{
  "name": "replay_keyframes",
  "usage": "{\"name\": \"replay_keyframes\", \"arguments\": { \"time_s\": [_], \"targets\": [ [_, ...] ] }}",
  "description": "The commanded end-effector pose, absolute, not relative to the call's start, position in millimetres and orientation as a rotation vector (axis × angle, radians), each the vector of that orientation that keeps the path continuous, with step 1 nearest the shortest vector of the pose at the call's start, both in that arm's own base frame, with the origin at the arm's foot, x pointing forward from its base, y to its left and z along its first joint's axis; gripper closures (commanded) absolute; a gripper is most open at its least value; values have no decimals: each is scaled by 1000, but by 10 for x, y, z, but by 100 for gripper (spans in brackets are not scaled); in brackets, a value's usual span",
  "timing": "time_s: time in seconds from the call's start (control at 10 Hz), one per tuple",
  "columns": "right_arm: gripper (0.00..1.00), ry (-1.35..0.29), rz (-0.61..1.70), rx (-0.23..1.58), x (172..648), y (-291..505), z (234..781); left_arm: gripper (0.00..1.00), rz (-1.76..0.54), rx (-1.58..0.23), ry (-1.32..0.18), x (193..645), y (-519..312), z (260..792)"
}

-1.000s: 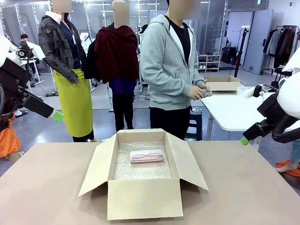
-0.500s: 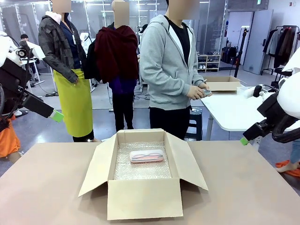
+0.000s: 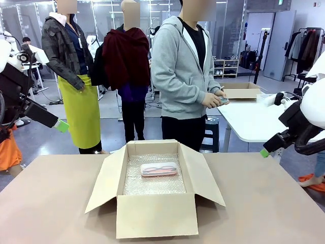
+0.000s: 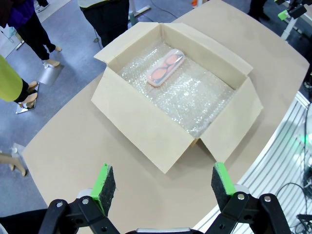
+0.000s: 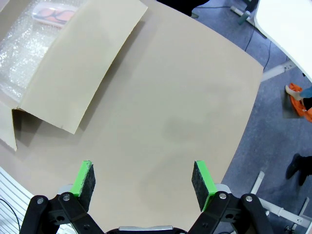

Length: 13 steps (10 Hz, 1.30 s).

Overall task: Pack the glasses set securely to prepare it for shipping.
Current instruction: Put the Glasses case from the right side of the table into the Package Box.

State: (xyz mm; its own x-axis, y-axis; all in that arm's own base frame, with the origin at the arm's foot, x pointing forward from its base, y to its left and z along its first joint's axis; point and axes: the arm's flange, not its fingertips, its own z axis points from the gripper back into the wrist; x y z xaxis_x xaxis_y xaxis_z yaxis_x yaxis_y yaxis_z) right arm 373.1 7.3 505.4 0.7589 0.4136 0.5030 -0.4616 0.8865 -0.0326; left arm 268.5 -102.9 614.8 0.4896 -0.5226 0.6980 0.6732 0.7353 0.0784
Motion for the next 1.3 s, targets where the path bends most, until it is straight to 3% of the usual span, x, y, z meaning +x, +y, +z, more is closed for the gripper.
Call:
{"name": "replay_keyframes", "arguments": {
  "time_s": [0.0,1.2],
  "targets": [
    [0,-521,480,96,3728,66,5047,0,-738,-221,-771,2684,-1014,6157],
    [0,-521,480,96,3728,66,5047,0,-738,-221,-771,2684,-1014,6157]
  ]
}}
